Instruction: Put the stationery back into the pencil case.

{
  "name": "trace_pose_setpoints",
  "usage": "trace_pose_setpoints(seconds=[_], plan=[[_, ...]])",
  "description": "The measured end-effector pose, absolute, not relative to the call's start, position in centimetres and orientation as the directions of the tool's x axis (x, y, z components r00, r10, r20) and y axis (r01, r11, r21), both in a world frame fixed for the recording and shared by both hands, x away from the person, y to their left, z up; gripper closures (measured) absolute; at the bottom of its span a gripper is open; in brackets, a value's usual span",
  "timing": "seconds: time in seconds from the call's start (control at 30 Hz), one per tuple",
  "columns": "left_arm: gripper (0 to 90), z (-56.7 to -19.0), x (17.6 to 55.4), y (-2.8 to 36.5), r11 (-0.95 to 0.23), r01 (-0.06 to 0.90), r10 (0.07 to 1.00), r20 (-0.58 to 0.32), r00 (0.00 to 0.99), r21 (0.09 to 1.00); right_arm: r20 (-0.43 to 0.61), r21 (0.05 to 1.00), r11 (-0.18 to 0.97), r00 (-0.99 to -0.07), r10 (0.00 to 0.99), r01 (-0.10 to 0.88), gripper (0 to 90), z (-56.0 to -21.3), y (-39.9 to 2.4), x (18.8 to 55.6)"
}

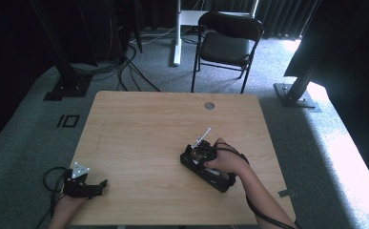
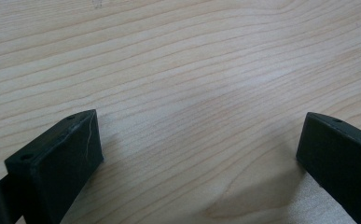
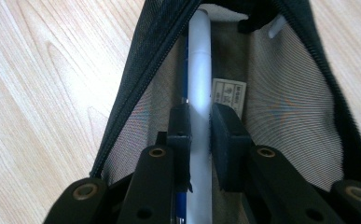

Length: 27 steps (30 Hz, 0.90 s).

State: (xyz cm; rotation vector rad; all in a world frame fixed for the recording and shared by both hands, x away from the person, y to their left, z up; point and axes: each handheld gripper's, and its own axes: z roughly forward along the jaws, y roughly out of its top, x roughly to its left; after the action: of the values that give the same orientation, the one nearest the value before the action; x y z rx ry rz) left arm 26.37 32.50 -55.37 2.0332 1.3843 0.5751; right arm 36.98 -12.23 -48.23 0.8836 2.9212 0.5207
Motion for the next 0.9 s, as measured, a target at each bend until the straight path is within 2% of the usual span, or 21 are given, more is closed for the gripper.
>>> trace_pose_setpoints(seconds=[0.3, 0.9], plan=[[0.4, -55.4, 26.4, 32.5, -0.271, 0.67, 0.933, 0.016, 0.36, 0.691, 0.075, 0.364, 0.763, -0.834, 0.547, 0.534, 74.2, -47.8, -12.7, 36.8], [0.4, -55.4, 26.4, 32.5, -0.271, 0.67, 0.933, 0.016, 0.36, 0.691, 0.09, 0.553, 0.644, -0.806, 0.585, 0.529, 70.6, -44.5, -16.0, 35.9]])
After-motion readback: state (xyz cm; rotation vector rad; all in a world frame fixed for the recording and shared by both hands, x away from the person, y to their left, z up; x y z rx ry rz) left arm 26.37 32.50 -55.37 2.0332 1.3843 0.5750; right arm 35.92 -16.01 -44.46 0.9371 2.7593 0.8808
